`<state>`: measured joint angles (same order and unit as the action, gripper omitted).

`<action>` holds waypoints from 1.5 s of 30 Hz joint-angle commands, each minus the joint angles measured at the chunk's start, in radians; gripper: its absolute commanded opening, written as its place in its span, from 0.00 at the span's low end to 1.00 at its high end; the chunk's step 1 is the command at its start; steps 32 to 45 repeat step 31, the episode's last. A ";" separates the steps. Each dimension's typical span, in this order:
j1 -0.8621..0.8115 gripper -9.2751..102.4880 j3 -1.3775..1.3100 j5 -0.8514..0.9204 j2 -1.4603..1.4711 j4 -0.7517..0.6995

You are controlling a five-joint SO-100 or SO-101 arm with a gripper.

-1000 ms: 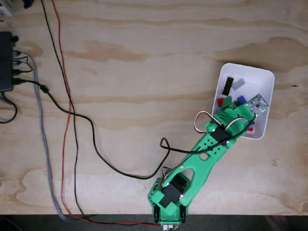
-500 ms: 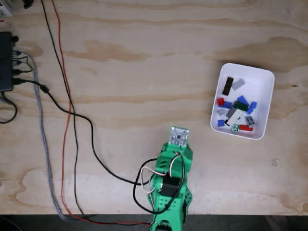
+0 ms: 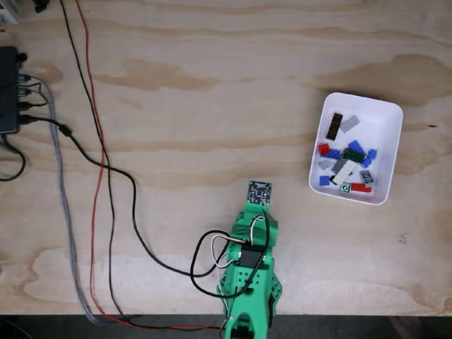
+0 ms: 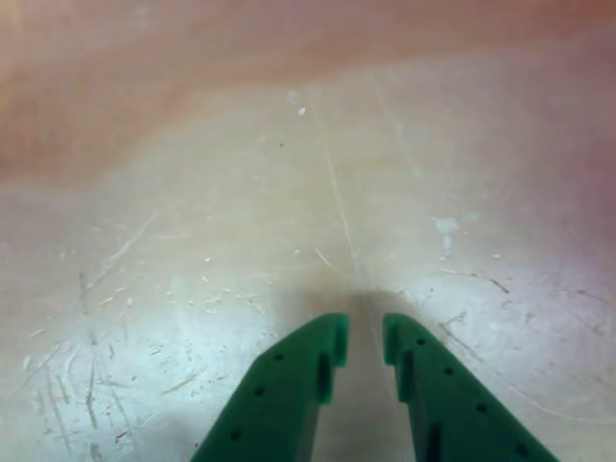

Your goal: Put all lego bricks in the bin.

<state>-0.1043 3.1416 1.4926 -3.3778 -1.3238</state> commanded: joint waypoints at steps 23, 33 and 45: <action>0.012 0.21 0.006 -0.124 0.005 -0.003; 0.012 0.21 0.006 -0.124 0.005 -0.003; 0.012 0.21 0.006 -0.124 0.005 -0.003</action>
